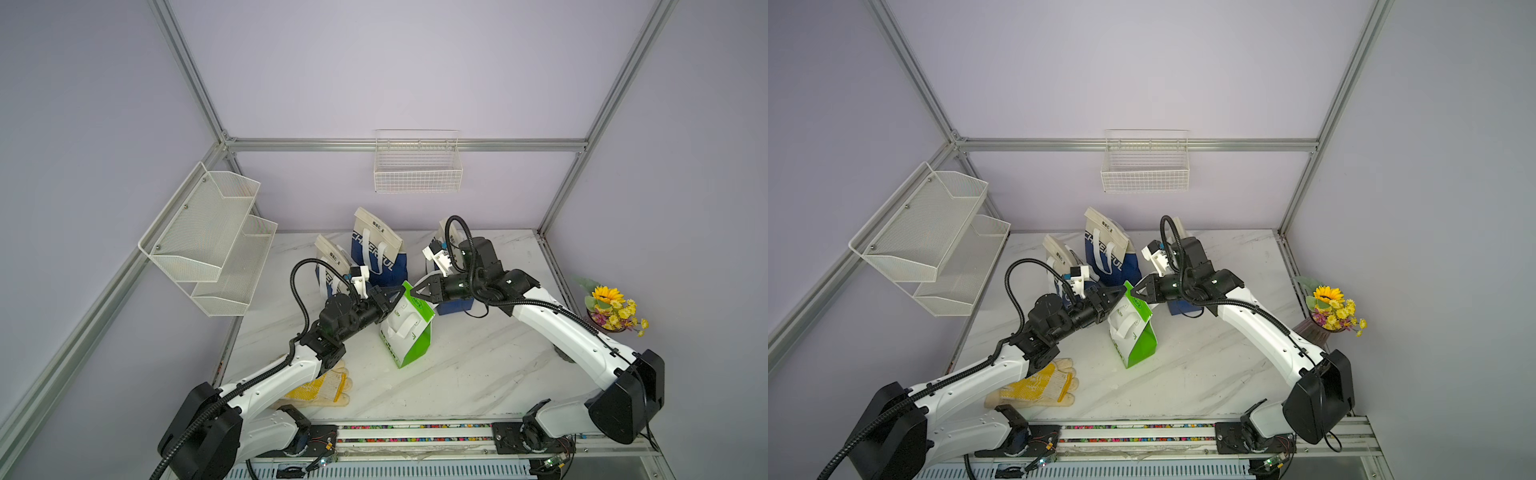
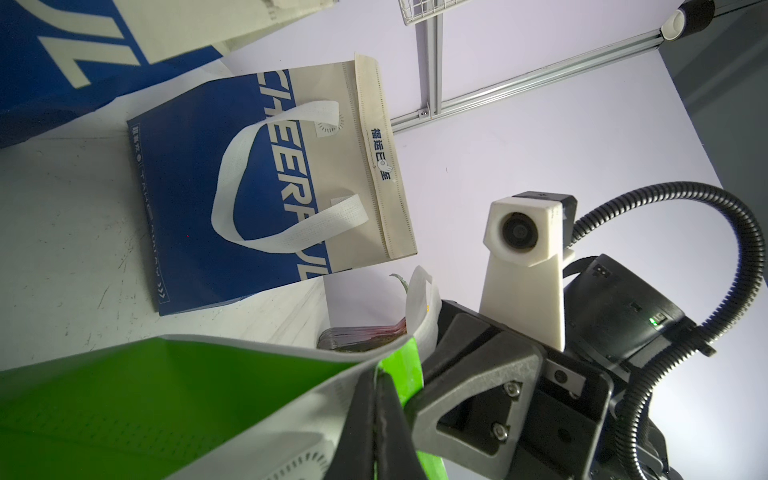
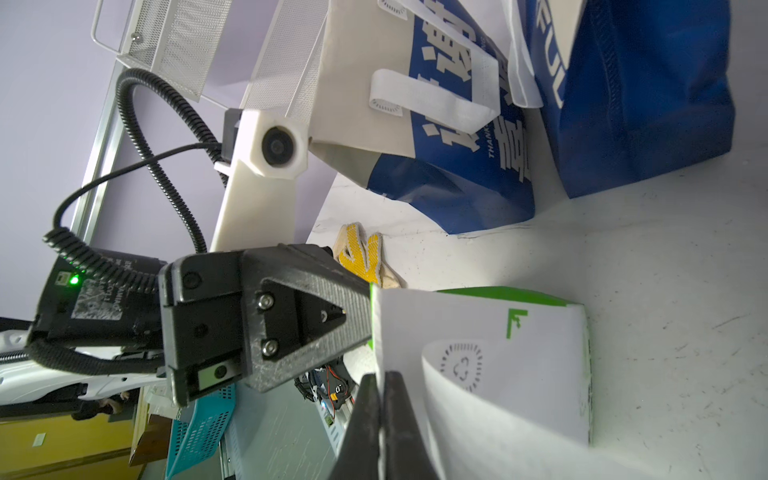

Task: Open the takeout bag
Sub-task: Open the takeout bag at the center of the board.

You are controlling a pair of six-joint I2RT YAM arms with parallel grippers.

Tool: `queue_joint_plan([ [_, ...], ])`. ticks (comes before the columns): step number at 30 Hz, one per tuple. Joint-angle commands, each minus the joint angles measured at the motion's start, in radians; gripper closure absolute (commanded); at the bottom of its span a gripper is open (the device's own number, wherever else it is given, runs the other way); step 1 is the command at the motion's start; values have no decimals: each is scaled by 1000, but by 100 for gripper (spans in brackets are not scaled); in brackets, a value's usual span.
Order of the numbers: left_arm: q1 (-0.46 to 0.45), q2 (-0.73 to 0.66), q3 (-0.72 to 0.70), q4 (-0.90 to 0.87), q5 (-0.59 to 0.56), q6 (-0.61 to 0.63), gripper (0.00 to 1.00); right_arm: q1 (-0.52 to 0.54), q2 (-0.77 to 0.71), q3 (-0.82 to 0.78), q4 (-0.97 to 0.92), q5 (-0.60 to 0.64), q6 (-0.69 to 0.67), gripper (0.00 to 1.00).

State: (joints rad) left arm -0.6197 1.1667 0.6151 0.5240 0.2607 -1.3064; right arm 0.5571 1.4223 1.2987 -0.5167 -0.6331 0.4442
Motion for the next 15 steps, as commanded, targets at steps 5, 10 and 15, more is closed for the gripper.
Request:
queue_joint_plan([
  [5, -26, -126, 67, -246, -102, 110, 100, 33, -178, 10, -90, 405, -25, 43],
  [10, -92, -188, 122, -434, -238, 140, 100, 266, -268, 23, -172, 840, -24, 40],
  [15, -173, -207, 140, -515, -367, 90, 100, 546, -256, 52, -237, 1199, 17, 32],
])
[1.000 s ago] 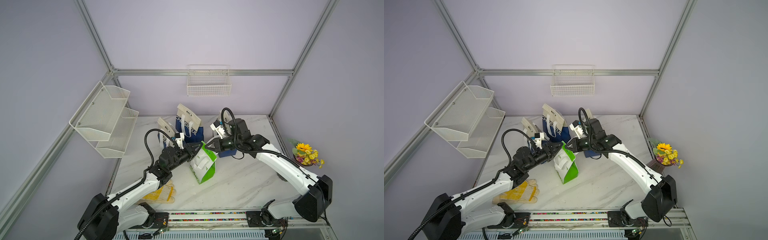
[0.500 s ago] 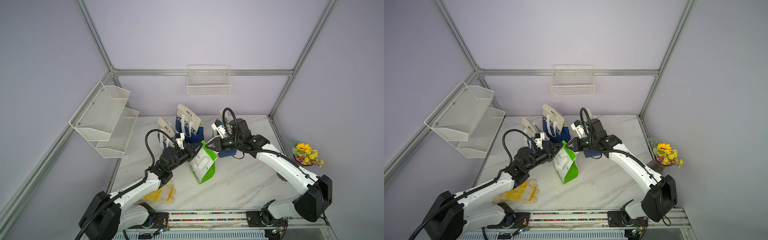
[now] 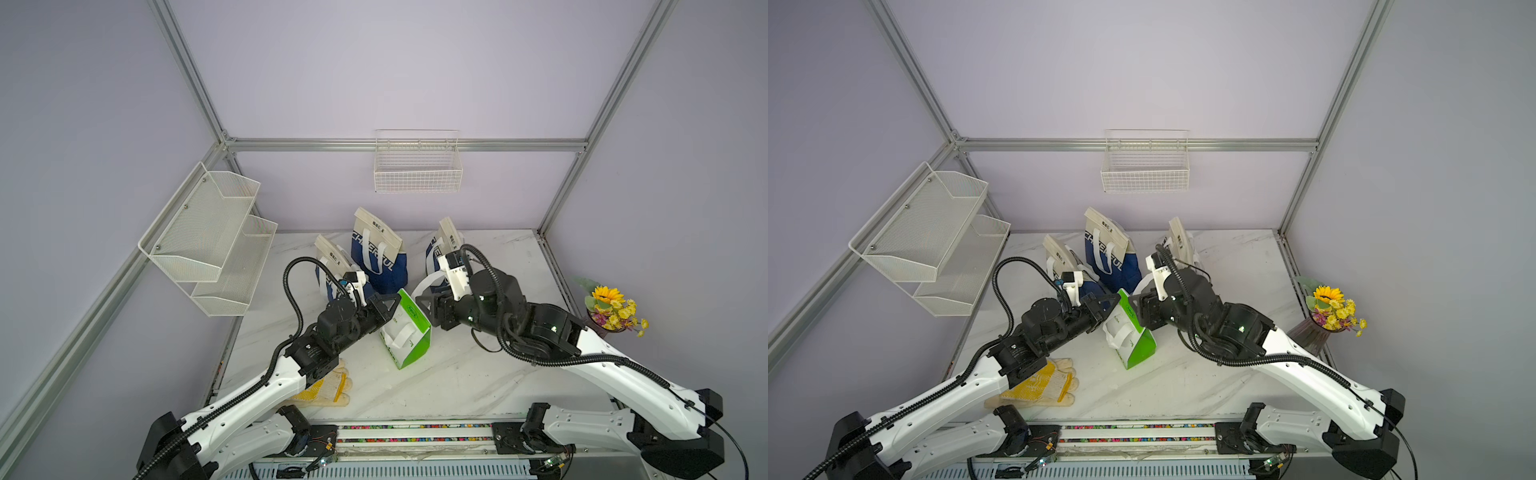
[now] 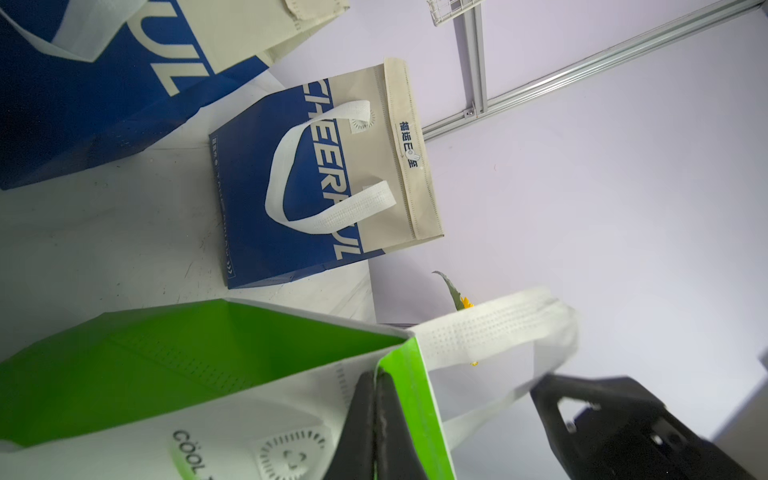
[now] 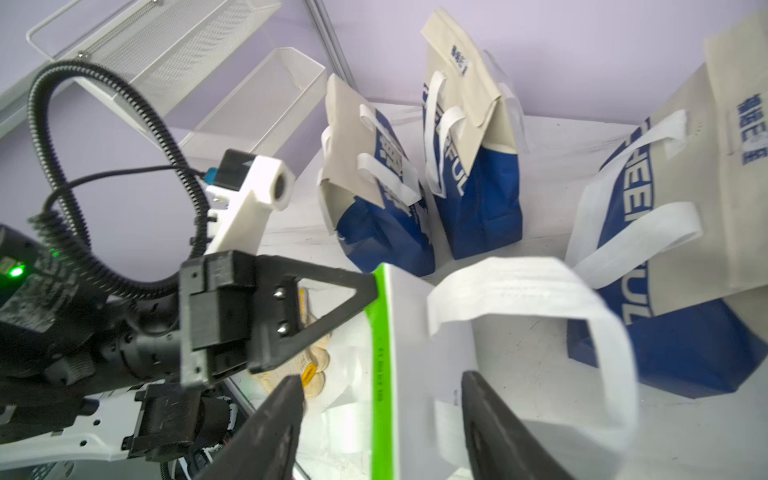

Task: Open the takeout bag
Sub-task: Open the takeout bag at the center of the board.

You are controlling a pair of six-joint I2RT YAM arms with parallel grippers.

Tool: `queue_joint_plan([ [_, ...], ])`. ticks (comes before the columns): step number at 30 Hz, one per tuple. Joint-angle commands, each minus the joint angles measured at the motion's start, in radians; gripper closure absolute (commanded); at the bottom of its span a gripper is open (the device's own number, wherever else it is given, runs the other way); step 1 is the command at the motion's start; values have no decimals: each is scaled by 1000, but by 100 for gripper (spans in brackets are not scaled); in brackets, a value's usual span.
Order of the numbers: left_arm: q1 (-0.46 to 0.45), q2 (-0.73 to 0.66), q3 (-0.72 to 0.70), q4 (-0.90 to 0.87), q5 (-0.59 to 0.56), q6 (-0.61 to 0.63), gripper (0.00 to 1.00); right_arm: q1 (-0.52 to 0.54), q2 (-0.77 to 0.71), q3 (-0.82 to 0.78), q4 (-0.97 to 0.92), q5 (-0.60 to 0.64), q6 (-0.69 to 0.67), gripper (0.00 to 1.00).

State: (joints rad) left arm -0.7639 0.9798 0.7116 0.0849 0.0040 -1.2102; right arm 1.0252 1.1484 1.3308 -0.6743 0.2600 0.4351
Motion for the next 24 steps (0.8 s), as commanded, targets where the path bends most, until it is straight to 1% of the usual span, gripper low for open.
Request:
queue_joint_plan([
  [1, -38, -23, 44, -73, -124, -16, 100, 101, 31, 11, -83, 329, 36, 29],
  [4, -59, -27, 57, -76, -168, -30, 100, 147, 49, -32, -87, 364, 96, 26],
  [8, -77, -24, 69, -74, -190, -51, 100, 252, -13, -141, -1, 410, 152, 21],
  [11, -102, -23, 68, -65, -211, -49, 100, 354, -18, -198, 40, 529, 226, 20],
  [13, -109, -25, 58, -53, -225, -57, 100, 443, 6, -218, 21, 666, 312, 20],
  [14, -111, -27, 54, -47, -231, -62, 100, 471, 16, -224, -6, 723, 370, 20],
  [15, -113, -29, 50, -44, -238, -70, 100, 487, 24, -235, -18, 750, 415, 19],
  [17, -118, -34, 42, -40, -254, -88, 100, 496, 14, -281, 41, 743, 440, 19],
  [18, -121, -36, 42, -39, -258, -92, 100, 496, 0, -323, 108, 703, 435, 18],
  [22, -142, -37, 51, -36, -277, -96, 100, 493, -95, -480, 385, 631, 364, 18],
  [24, -154, -37, 51, -32, -286, -102, 100, 479, -109, -508, 444, 599, 339, 19],
])
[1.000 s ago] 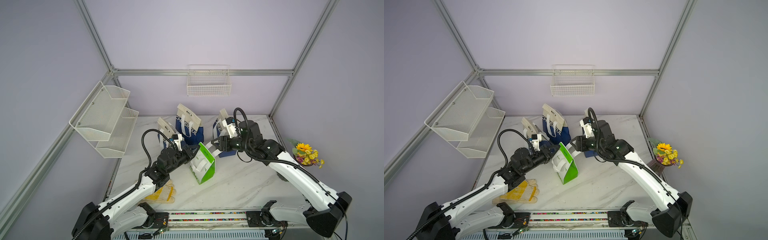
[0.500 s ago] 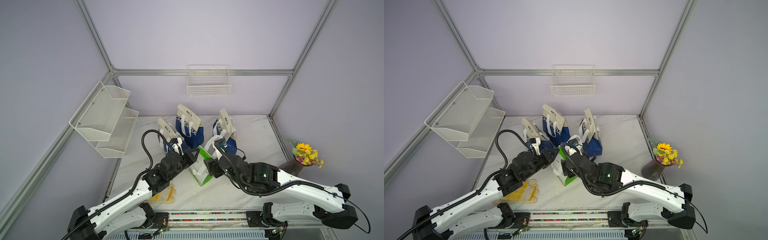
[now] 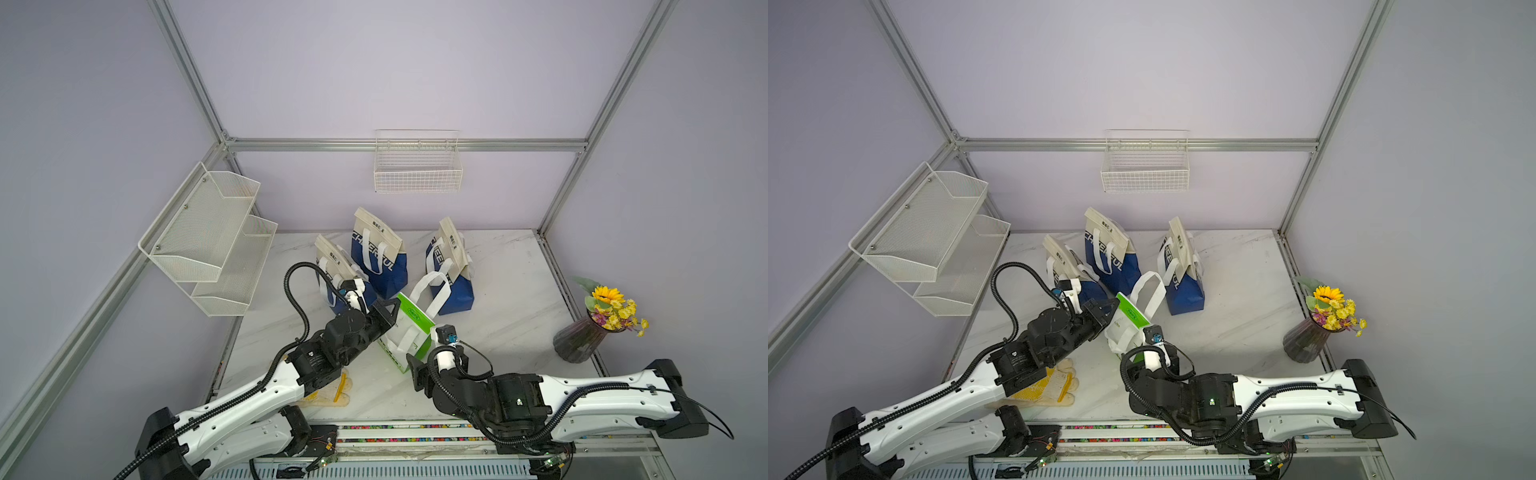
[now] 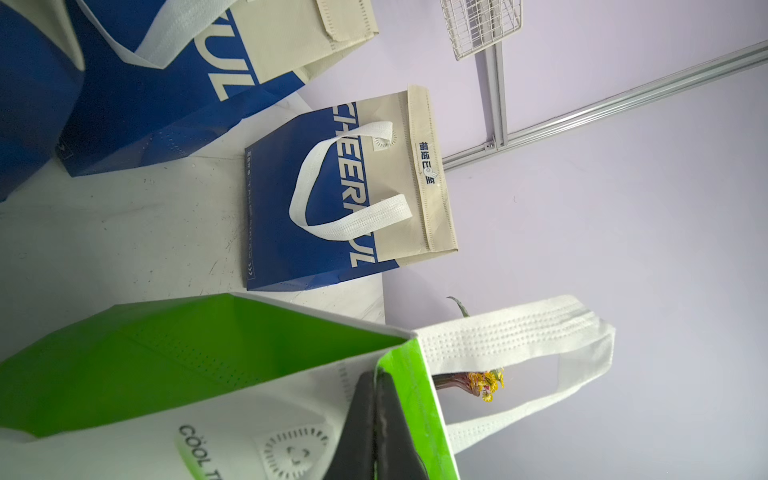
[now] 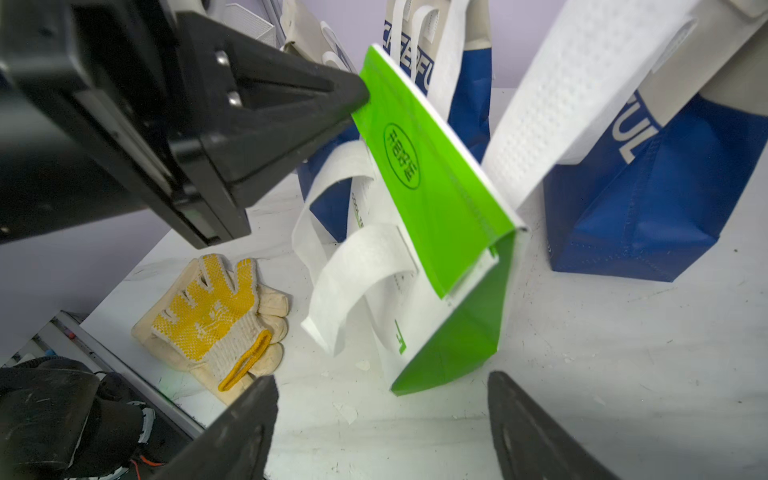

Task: Open the takeout bag
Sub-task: Open the takeout bag at the center of the board.

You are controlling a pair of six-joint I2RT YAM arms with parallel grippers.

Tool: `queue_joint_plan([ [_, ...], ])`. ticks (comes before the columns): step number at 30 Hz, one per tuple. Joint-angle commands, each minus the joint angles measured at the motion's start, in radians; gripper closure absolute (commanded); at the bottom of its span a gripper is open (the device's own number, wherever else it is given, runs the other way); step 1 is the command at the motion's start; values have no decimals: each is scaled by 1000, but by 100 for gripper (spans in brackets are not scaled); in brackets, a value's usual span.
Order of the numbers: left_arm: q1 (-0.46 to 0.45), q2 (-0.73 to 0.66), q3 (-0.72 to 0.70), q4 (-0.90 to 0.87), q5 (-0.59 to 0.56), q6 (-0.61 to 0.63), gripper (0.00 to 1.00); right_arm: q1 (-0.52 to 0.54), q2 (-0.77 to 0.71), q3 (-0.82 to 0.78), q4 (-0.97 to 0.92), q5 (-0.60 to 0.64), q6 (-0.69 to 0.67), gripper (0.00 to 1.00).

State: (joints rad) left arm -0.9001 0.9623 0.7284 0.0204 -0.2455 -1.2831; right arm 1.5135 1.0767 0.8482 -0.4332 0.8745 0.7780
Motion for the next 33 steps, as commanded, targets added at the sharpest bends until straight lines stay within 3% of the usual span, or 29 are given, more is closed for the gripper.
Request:
queue_joint_plan([
  [1, -23, -18, 37, 36, -40, -31, 100, -15, -37, -32, 210, -11, -3, 19],
  [4, -34, -9, 41, 44, -50, -38, 100, -58, -34, -75, 236, -11, 38, 21],
  [6, -40, -8, 40, 53, -56, -46, 100, -139, -47, -122, 303, -108, 54, 23],
  [9, -43, -13, 36, 63, -62, -52, 100, -257, -46, -182, 406, -255, 59, 35],
  [14, -45, -27, 33, 69, -65, -60, 100, -305, -19, -175, 426, -291, 34, 55],
  [20, -45, -45, 34, 67, -64, -65, 100, -412, -26, -176, 402, -346, 17, 98],
  [27, -64, -65, 45, 68, -63, -79, 100, -542, -6, -149, 341, -486, -67, 100],
  [33, -102, -68, 54, 66, -88, -93, 100, -556, 3, -101, 267, -522, -130, 100],
])
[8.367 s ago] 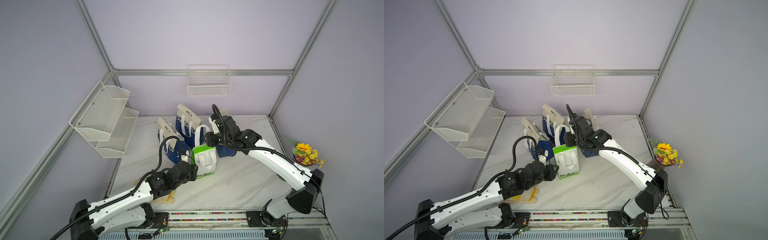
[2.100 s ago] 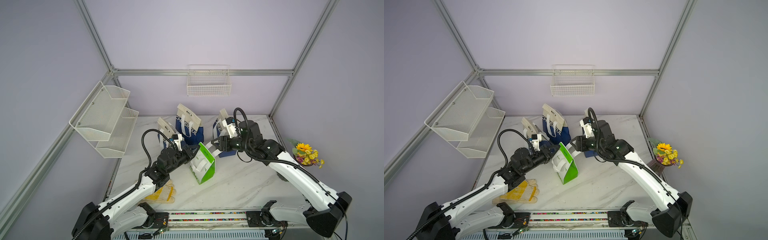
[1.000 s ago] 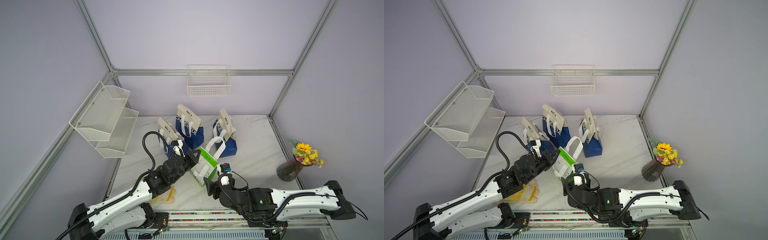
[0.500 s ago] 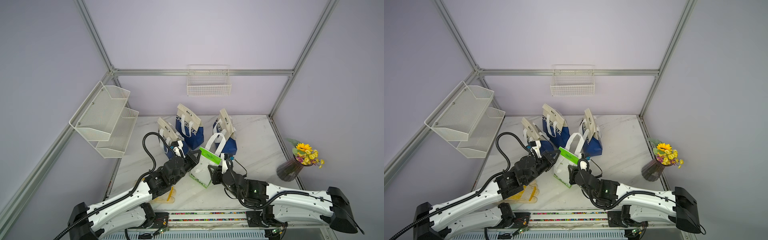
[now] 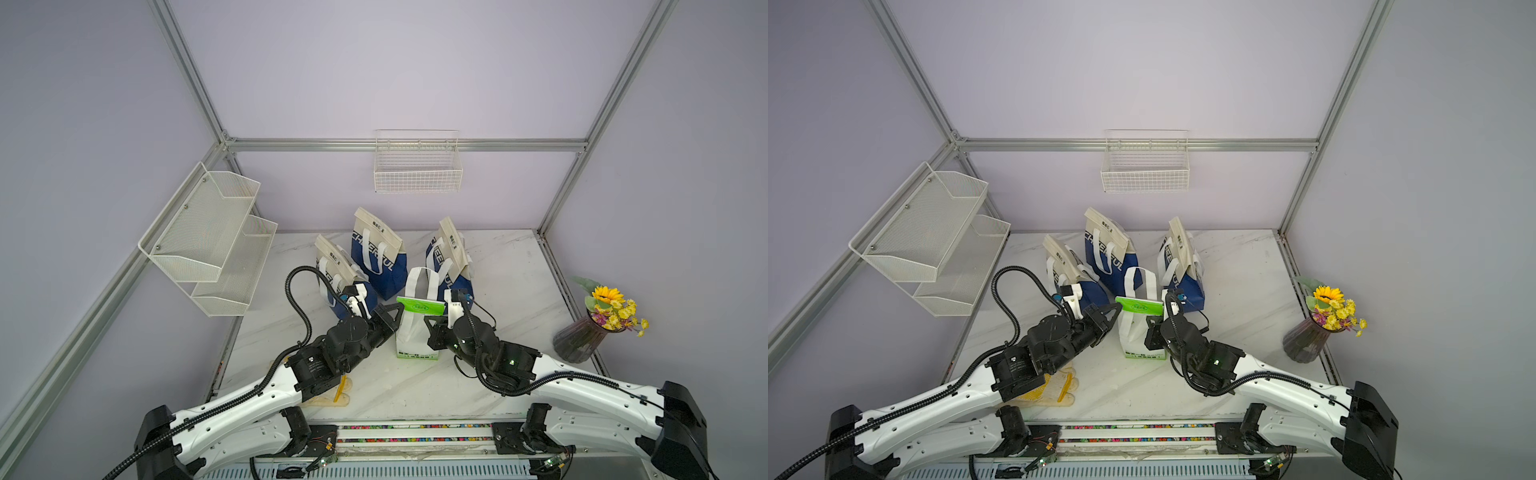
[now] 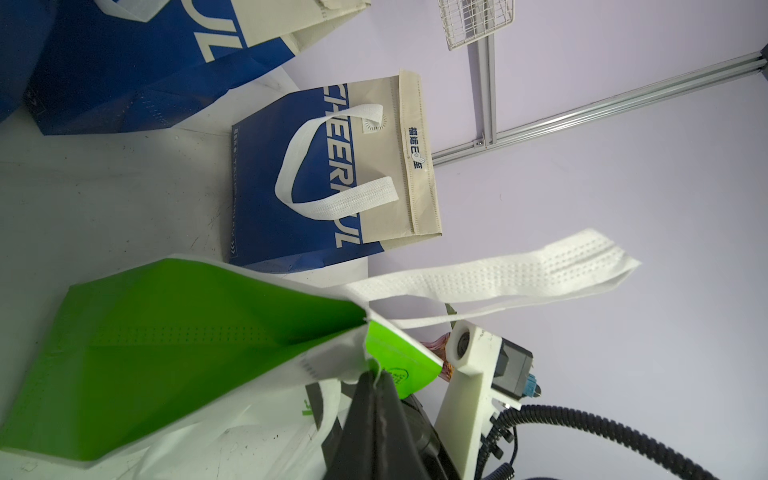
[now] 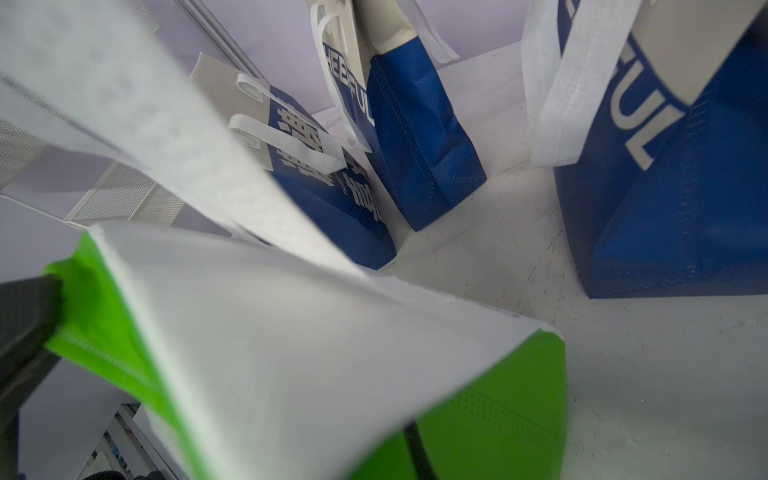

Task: Open the takeout bag
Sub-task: Open the takeout bag at the center of the board.

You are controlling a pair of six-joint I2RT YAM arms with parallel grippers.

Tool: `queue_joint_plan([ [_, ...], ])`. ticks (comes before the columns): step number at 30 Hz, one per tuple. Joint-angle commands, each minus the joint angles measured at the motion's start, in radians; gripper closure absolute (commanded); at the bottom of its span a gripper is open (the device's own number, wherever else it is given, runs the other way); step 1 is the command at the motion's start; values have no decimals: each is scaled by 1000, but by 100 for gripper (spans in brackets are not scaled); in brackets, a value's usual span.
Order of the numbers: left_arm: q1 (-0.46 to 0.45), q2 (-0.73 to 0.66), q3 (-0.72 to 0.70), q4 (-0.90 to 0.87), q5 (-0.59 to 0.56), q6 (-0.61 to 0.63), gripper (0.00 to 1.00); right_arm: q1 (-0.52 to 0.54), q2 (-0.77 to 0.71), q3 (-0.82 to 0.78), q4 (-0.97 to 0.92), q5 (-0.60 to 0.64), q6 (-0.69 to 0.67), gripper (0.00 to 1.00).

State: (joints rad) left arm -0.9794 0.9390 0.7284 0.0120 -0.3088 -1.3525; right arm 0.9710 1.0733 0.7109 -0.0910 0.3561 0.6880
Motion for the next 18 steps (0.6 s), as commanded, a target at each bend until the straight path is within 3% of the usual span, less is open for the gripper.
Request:
queue_joint_plan([
  [1, -25, -46, 53, 66, -35, -30, 100, -14, 1, 53, -103, -3, -48, 100],
  [2, -24, -49, 49, 58, -43, -40, 100, -14, -7, 65, -135, -3, -54, 100],
  [6, -24, -79, 41, -9, -103, -80, 100, 9, -98, 148, -319, 30, -137, 57],
  [8, -24, -89, 43, -35, -123, -89, 100, 65, -172, 172, -401, 88, -177, 48],
  [11, -24, -94, 51, -49, -135, -93, 100, 151, -205, 263, -510, 180, -223, 45],
  [15, -24, -80, 69, -43, -123, -88, 100, 277, -66, 428, -575, 322, -314, 45],
  [18, -24, -79, 71, -39, -116, -89, 100, 352, 27, 478, -470, 462, -401, 45],
])
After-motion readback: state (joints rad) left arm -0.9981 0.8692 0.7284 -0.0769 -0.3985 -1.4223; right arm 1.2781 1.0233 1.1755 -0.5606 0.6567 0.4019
